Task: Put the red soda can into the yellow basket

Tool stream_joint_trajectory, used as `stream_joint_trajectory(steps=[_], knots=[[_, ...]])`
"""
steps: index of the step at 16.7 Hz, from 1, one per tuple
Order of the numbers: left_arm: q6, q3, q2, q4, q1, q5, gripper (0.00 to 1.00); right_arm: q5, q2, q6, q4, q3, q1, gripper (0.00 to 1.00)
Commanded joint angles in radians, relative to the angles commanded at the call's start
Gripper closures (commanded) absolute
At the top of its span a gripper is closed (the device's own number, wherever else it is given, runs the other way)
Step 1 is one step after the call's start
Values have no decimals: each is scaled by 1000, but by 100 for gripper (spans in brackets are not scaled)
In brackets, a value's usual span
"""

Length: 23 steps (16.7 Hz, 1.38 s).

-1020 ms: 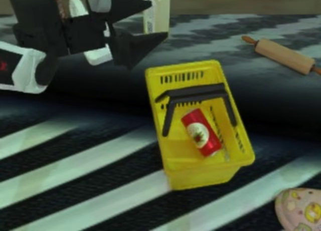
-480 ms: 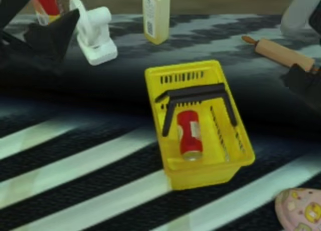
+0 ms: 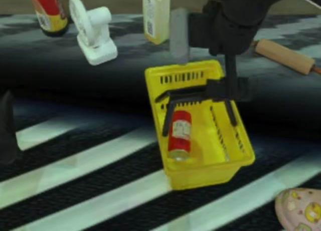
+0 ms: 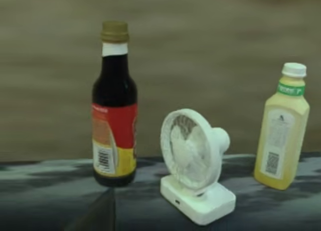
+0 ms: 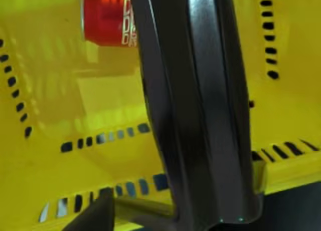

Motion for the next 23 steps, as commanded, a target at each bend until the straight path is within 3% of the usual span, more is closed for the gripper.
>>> stream_joint_trajectory(steps=[3, 6, 21, 23], knots=[[25, -110, -173, -70, 16, -101, 0, -3, 160, -75, -116, 141, 47, 0], [40, -160, -250, -100, 23, -149, 0, -4, 231, -110, -172, 210, 69, 0], [41, -164, -254, -101, 23, -152, 0, -5, 221, -112, -86, 111, 71, 0], [41, -164, -254, -101, 23, -152, 0, -5, 221, -112, -86, 111, 71, 15]])
